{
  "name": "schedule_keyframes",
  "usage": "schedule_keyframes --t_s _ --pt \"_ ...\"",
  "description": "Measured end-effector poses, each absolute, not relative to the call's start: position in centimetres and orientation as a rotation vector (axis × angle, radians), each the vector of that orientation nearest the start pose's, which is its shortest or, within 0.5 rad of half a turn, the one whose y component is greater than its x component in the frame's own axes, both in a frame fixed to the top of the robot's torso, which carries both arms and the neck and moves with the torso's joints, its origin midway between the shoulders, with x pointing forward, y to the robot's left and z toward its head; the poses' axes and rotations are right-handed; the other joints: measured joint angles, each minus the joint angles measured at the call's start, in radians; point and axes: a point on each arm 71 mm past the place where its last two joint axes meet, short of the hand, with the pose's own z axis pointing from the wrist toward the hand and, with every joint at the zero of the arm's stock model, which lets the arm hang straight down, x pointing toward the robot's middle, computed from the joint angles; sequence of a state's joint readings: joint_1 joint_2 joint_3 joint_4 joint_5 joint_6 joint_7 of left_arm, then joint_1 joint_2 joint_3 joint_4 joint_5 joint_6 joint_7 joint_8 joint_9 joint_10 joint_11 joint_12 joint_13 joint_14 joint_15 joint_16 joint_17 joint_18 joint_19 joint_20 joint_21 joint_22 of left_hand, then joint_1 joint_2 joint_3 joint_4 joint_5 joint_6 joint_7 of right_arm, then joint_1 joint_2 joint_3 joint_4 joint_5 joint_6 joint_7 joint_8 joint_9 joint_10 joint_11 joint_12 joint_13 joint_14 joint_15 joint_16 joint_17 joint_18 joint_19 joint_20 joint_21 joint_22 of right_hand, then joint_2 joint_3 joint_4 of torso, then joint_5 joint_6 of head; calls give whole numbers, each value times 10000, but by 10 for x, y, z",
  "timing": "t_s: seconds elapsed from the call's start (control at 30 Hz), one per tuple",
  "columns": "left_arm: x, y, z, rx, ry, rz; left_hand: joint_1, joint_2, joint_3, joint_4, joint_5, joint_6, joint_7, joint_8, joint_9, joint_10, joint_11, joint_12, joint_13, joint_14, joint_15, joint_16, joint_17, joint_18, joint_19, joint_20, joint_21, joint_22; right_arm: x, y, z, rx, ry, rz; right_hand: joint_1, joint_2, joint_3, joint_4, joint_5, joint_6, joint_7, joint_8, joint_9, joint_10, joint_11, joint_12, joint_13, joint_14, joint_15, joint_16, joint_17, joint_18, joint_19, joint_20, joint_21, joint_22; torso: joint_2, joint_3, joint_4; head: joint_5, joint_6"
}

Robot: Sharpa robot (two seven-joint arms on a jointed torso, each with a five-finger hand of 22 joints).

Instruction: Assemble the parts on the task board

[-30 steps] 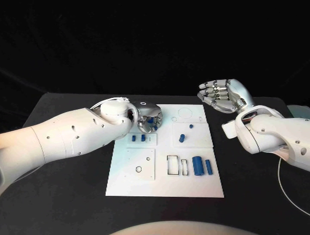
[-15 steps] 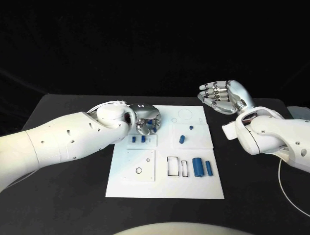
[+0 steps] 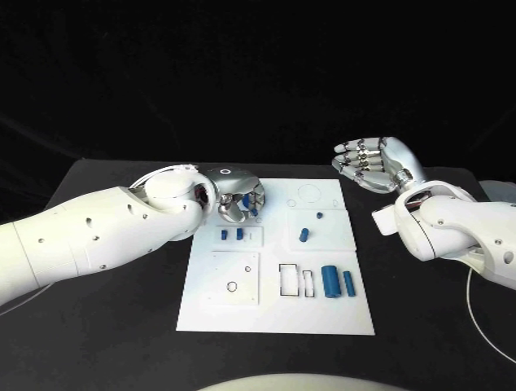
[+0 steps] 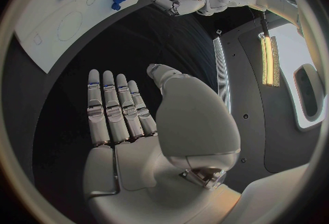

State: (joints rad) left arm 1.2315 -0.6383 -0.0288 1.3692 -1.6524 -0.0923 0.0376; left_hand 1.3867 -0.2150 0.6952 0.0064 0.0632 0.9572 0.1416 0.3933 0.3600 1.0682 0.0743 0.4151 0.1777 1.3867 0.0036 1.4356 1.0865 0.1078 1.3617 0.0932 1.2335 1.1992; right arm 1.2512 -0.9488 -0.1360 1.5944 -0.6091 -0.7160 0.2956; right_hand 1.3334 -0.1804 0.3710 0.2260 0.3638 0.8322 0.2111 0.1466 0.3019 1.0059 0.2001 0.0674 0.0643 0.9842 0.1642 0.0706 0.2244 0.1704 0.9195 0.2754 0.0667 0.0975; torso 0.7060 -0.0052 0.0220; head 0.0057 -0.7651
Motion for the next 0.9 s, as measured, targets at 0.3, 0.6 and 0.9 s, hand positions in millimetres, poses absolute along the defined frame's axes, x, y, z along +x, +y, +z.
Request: schedule_keyframes --t_s 0.3,0.6,0.9 --pt "507 148 -182 5177 17363 -6378 -56 39 -30 30 0 10 -8 -49 3 62 -8 -55 -10 0 0 0 -55 0 -1 0 0 11 473 -251 -167 5661 13262 10106 0 0 0 0 0 0 0 0 0 0 0 0 0 0 0 0 1 0 0 0 0 -8 -2 -1 10 33 19" --pt "511 161 -184 4810 17642 -6035 -106 -11 -30 30 -1 44 -43 -58 38 62 -8 -55 -9 -1 1 0 -87 0 -1 -1 0 11 473 -251 -167 5660 13261 10098 0 0 0 0 0 0 0 0 0 0 0 0 0 0 0 0 1 0 0 0 0 -7 11 -19 10 46 6" --pt "513 163 -186 4655 17783 -5975 -106 -11 -30 30 -1 43 -43 -67 37 91 -37 -107 -9 -1 1 -1 -87 0 -2 -1 0 10 474 -250 -167 5652 13268 10111 0 0 0 0 0 0 0 0 0 0 0 0 0 0 0 0 1 0 0 0 0 -7 16 -15 2 77 -17"
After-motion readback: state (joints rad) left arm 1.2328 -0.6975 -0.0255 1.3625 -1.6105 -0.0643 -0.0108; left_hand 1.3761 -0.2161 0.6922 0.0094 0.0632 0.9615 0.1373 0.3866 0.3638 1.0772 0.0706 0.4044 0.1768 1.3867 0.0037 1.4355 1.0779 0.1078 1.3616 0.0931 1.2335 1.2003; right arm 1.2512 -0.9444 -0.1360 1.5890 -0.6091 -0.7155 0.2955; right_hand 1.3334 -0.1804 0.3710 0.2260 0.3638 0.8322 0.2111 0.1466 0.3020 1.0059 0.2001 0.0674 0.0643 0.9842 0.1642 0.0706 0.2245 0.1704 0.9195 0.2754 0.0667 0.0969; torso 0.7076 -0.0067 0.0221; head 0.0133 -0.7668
